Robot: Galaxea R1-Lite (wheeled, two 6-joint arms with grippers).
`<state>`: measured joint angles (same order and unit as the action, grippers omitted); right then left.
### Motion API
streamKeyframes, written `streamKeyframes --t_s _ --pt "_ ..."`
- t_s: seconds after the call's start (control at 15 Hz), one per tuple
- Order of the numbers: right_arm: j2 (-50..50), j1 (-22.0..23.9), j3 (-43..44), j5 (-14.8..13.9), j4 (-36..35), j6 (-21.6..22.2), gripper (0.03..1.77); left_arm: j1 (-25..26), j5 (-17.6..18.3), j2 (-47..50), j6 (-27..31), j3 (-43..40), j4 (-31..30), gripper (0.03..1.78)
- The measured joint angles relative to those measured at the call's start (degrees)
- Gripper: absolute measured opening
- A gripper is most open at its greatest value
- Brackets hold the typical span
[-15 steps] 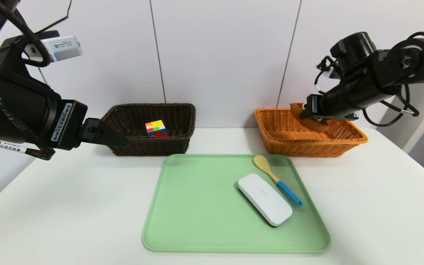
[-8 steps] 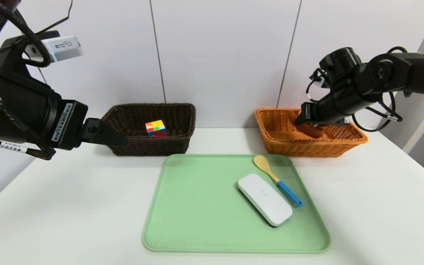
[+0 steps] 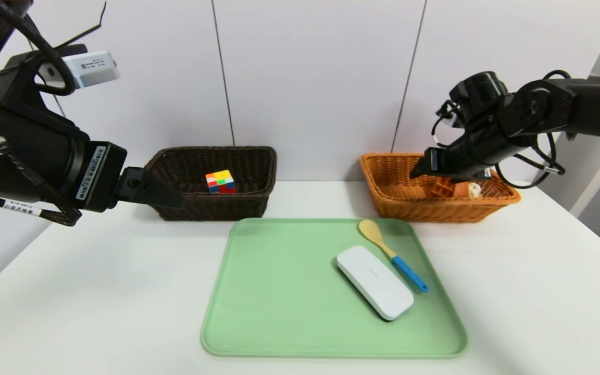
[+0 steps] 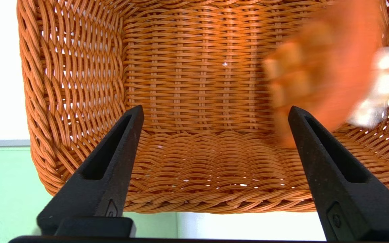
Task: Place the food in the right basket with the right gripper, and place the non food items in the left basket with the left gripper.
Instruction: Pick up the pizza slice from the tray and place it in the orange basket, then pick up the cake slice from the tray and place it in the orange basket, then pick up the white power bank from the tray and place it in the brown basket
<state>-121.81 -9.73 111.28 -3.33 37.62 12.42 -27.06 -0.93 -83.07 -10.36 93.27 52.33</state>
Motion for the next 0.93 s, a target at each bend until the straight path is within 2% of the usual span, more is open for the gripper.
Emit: streamKeyframes --t_s 0.27,0.47,0.93 --pt "1.57 -0.02 0.05 0.83 1.13 -0.07 1.58 0.00 0.00 0.02 -0.11 -0.13 0.00 1.69" --pt "4.85 -0.16 0.16 3.22 3.06 -0.07 1.62 0.00 0.05 0.00 -0.18 -0.27 0.01 1.69" --pt "16.65 -2.95 -0.26 5.11 13.56 0.15 1.67 0.00 0.13 0.88 -0.38 -0.55 0.28 1.69"
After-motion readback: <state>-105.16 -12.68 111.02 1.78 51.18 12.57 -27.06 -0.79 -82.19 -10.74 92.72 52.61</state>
